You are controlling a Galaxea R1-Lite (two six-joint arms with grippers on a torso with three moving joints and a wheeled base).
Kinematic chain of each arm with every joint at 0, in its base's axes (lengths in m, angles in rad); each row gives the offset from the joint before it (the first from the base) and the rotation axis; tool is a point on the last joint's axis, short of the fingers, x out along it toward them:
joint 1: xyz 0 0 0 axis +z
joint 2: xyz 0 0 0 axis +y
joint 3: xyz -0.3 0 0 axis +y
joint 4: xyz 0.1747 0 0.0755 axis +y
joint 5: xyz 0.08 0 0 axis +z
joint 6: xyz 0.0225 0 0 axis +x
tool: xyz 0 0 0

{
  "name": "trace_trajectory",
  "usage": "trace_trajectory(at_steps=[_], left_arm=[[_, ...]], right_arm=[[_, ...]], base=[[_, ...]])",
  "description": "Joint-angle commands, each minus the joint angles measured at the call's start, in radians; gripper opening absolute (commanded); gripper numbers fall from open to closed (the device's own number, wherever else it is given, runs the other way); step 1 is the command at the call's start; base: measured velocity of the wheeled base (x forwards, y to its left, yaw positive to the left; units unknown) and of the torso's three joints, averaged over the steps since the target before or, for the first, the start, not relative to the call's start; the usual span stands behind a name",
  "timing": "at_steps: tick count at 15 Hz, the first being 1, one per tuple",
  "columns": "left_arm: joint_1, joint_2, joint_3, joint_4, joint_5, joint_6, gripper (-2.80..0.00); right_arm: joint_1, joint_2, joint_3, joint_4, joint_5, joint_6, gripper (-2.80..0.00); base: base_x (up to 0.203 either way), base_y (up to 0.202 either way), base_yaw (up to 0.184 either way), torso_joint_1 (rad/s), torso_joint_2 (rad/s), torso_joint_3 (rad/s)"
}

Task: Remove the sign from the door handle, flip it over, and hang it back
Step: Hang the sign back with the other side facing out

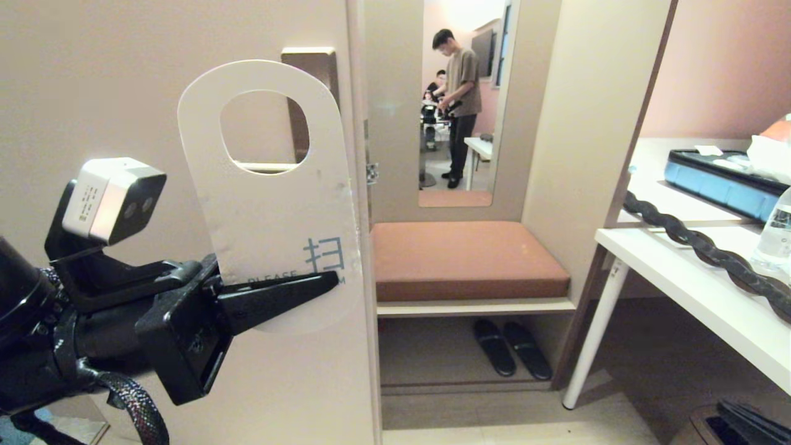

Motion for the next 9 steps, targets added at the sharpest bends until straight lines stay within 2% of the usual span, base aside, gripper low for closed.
trace_trajectory(at_steps=[1, 3, 6, 9], left_arm=[[0.001, -0.004, 0.014, -0.006, -0.005, -0.002, -2.8], [0.004, -0.002, 0.015, -0.005, -0.005, -0.002, -2.8], [0.003, 0.001, 0.015, -0.005, -0.005, -0.002, -2.8], [0.003, -0.005, 0.015, -0.005, -0.004, -0.004, -2.8]], right_arm=[[0.006, -0.107, 0.0, 0.147, -0.152, -0.018, -2.8], [0.012, -0.139, 0.0, 0.253, -0.231, -0.041, -2.8], [0.013, -0.165, 0.0, 0.314, -0.239, -0.053, -2.8], [0.011, -0.267, -0.001, 0.436, -0.277, -0.078, -2.8]], base=[[0.0, 0.0, 0.0, 0.0, 0.0, 0.0], [0.0, 0.0, 0.0, 0.0, 0.0, 0.0], [0.0, 0.0, 0.0, 0.0, 0.0, 0.0], [0.0, 0.0, 0.0, 0.0, 0.0, 0.0]])
